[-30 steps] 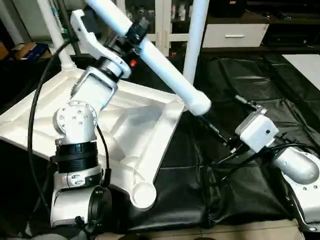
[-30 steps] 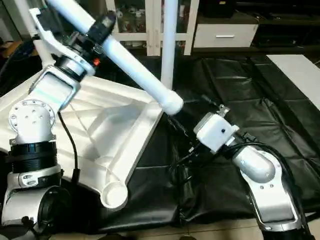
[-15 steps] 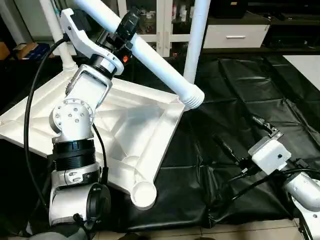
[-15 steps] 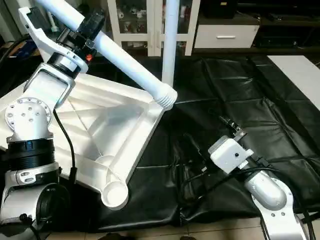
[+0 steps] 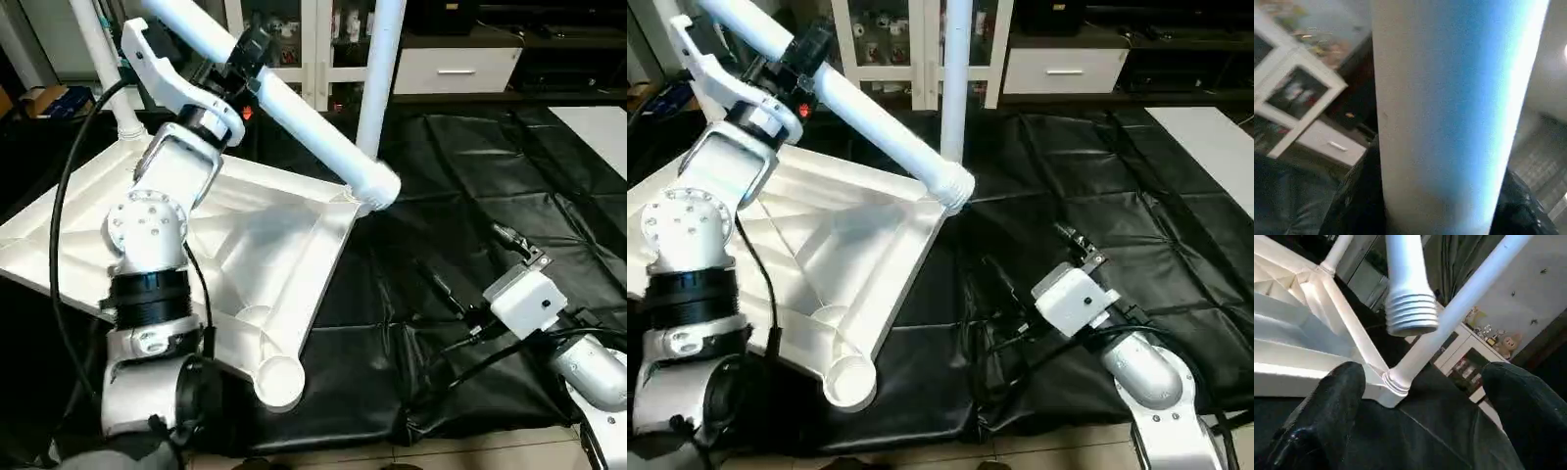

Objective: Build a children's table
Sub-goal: Pick table leg

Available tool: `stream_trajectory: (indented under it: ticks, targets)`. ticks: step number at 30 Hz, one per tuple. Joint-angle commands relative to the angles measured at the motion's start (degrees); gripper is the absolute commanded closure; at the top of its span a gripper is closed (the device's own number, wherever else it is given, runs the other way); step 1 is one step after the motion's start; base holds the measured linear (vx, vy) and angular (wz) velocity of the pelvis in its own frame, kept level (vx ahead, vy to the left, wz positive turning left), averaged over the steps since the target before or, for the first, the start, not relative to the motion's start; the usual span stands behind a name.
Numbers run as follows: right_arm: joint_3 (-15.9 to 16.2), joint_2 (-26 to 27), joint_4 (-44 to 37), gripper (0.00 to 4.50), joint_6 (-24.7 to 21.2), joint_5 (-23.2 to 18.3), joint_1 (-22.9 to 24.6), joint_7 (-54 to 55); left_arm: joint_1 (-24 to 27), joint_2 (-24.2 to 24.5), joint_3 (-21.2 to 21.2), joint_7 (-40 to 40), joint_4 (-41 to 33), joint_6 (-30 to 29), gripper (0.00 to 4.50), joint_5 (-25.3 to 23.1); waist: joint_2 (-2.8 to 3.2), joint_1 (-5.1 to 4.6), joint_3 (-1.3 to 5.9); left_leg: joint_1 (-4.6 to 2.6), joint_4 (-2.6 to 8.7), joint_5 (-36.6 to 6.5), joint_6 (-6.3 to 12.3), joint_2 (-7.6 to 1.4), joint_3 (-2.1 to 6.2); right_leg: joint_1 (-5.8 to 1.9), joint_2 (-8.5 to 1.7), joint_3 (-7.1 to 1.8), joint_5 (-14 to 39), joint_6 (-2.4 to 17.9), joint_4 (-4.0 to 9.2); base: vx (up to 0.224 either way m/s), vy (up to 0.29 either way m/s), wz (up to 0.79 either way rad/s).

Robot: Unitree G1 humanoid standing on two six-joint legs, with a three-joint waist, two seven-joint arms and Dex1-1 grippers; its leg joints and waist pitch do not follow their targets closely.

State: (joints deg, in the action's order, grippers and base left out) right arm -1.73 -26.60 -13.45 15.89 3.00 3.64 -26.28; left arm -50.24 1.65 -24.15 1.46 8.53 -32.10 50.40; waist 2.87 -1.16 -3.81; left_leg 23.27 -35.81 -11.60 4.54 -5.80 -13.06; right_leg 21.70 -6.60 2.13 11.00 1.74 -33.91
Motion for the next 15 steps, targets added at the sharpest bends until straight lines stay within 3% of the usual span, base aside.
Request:
stream_trajectory:
  ticks: [1, 5, 11, 13, 15]
  targets:
    - [0.2, 0.0, -1.1, 0.29, 0.6, 0.6, -0.5, 0.4, -1.5, -0.6, -2.4, -4.4, 1.0, 0.7, 2.79, 2.4, -0.95, 0.00, 4.11, -2.09, 5.55, -17.7, 0.29, -6.76, 4.56, -1.37, -2.81, -1.61, 8.4, 9.1, 3.48, 0.000, 0.000, 0.00]
    - [0.4, -0.1, -1.3, 0.29, 0.6, 0.7, -0.2, 0.6, -3.0, -1.1, -6.3, -15.9, 3.8, -0.5, 2.79, 3.8, -0.93, -0.06, 4.23, -2.10, 5.25, -16.3, 1.39, -6.63, 4.49, -1.36, -2.68, -1.54, 6.6, 9.6, 3.38, 0.000, 0.000, 0.00]
    - [0.4, -0.1, -1.7, 0.29, 0.2, 0.6, -0.1, 0.5, -4.5, -1.0, -7.9, -20.9, 3.9, -1.4, 2.79, 3.6, -0.86, 0.12, 4.08, -2.11, 5.32, -14.7, 2.27, -6.83, 4.63, -1.27, -2.54, -1.40, 6.1, 9.3, 3.39, 0.000, 0.000, 0.00]
    - [0.5, -0.1, -1.7, 0.29, 0.1, 0.6, -0.1, 0.6, -5.0, -1.1, -8.2, -22.4, 3.9, -1.7, 2.79, 4.2, -0.74, 0.21, 4.04, -2.23, 5.44, -15.5, 1.78, -6.85, 4.67, -1.19, -2.50, -1.36, 6.8, 9.1, 3.40, 0.000, 0.000, 0.00]
    - [0.6, -0.1, -1.8, 0.29, 0.0, 0.6, -0.1, 0.5, -5.3, -1.1, -8.2, -23.6, 3.8, -1.9, 2.79, 4.8, -1.01, 0.21, 3.92, -2.17, 5.51, -16.4, 1.30, -6.83, 4.71, -1.20, -2.57, -1.38, 7.8, 8.8, 3.48, 0.000, 0.000, 0.00]
